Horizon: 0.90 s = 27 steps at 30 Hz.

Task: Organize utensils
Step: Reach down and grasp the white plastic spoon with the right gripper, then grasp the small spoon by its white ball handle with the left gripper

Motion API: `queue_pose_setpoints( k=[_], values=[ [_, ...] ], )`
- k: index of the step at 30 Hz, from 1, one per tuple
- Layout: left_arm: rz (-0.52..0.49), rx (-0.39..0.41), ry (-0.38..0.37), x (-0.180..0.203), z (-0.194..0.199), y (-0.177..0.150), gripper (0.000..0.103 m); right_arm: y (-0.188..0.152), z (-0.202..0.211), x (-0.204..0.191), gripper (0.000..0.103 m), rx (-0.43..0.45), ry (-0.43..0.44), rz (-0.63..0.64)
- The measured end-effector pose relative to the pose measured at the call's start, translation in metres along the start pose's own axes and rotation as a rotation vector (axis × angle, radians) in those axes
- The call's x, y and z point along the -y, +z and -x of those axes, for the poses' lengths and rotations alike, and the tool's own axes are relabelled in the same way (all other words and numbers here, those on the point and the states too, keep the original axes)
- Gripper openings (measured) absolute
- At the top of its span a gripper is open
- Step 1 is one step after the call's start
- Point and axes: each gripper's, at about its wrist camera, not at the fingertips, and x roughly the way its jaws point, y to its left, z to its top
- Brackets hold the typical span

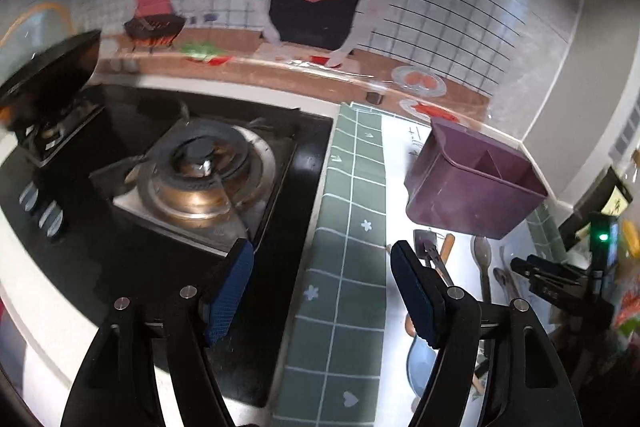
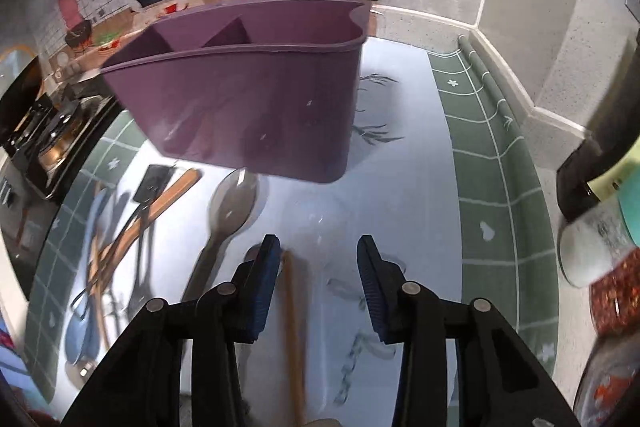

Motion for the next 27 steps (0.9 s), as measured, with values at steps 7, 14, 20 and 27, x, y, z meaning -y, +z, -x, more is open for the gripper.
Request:
queue_pose_setpoints(
  k=[7, 14, 20, 27],
  values=[
    [0.049, -0.046, -0.005, -0.006, 0.001, -0.018, 0.071, 0.007, -0.016, -0.004, 0.037, -0.026, 0.03, 0.033],
    [0.001, -0.054, -0.001, 0.008, 0.006, -0.026, 0.073, 0.01, -0.021, -0.009, 0.032, -0.026, 0.006, 0.059],
    [-0.101, -0.111, -0.03, 0.035, -0.009, -0.035, 0.074, -0.001, 0.016, 0.001, 0.032, 0.04, -0.016, 0.037],
    [-0.217, -0.102, -0.171, 0.09, -0.019, -0.041, 0.074, -0.022, 0.068, 0.022, 0.032, 0.11, -0.028, -0.038]
  ],
)
